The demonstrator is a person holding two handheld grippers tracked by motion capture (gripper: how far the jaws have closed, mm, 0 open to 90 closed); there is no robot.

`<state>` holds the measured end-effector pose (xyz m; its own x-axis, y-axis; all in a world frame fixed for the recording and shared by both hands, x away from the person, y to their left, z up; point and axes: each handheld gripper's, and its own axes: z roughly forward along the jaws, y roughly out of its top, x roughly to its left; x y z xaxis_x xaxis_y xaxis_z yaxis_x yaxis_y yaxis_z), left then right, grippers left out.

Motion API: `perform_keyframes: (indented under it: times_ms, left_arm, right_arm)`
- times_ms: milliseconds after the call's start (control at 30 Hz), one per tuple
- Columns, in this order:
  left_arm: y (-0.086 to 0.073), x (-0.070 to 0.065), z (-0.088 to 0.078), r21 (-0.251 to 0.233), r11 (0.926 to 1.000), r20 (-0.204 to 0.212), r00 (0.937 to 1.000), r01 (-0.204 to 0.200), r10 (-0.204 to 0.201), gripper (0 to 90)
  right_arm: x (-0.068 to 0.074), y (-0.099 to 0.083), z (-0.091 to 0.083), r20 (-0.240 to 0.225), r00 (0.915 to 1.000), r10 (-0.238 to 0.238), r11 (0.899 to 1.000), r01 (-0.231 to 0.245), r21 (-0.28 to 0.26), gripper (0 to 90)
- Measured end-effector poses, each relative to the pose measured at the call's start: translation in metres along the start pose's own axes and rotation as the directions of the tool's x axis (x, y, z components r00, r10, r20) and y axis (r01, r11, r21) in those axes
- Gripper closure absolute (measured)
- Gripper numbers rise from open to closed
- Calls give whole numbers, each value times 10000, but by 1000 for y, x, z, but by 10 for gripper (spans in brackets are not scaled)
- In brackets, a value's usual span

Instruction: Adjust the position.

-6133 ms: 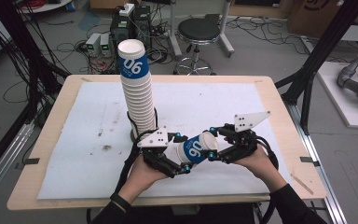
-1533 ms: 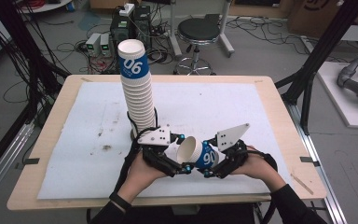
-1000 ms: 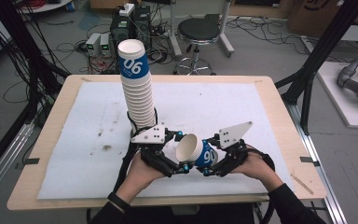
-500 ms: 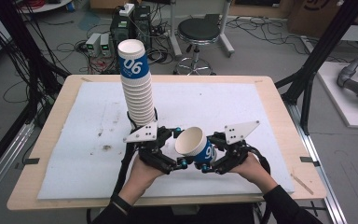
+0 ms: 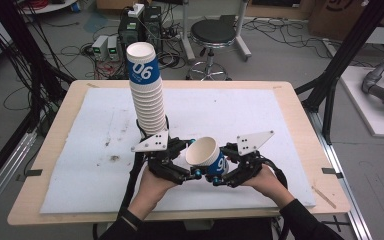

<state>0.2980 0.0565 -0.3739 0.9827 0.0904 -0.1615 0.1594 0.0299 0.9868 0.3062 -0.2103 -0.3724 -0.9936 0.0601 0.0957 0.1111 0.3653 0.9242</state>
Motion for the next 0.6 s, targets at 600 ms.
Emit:
perform_keyframes:
  times_ms: [600]
  left_arm:
    - [11, 2, -6, 1080, 9941, -234, 9997, -59, 85, 240]
  right_arm:
    - [2, 2, -5, 600, 9979, -235, 9971, 191, 743, 215]
